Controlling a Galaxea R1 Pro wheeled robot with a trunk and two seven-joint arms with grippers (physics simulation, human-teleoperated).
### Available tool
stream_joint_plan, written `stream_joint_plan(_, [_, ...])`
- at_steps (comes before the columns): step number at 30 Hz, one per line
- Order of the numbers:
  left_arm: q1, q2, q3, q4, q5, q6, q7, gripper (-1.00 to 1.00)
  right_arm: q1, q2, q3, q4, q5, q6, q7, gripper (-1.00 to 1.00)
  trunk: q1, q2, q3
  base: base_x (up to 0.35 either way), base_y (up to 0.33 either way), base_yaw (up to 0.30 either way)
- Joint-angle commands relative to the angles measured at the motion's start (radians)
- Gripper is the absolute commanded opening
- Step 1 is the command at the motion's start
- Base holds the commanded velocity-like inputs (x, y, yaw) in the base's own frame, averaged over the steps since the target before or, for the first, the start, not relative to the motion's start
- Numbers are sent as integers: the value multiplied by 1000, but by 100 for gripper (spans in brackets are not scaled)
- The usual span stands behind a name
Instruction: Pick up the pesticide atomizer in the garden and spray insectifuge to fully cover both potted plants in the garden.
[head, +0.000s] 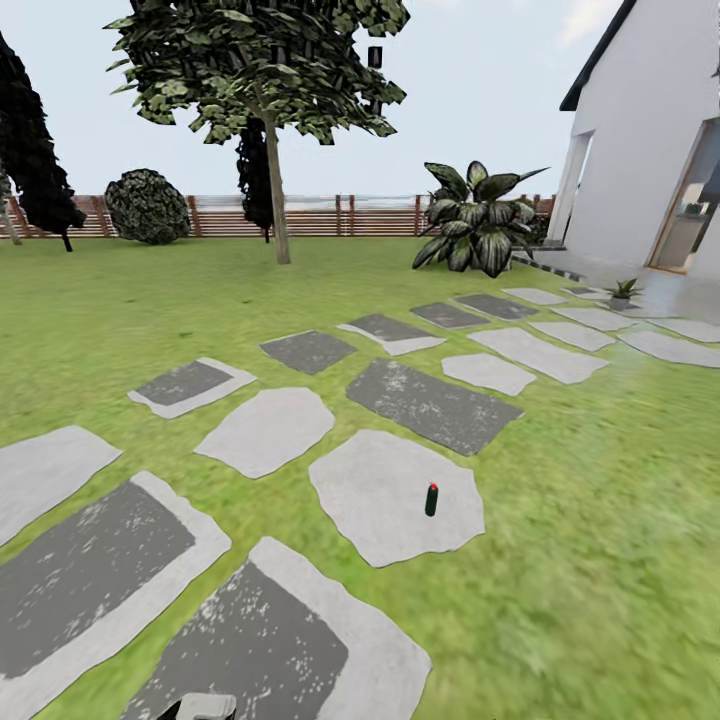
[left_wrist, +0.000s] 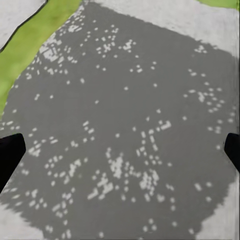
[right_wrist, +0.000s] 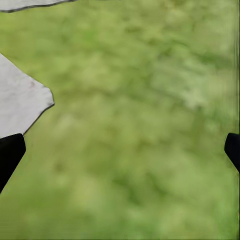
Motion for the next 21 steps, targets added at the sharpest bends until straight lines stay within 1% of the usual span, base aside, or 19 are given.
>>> stream_joint_plan(1, [0,0,2,1,-7,-4,2,100,-1,0,-3,1,1,-3,0,100,0,0,-1,160,-243,0])
stream_joint_plan(21, [-1,0,2,1,-7,-4,2,100,-1,0,-2,2,1,-3,0,100,0,0,-1,160,-242,0])
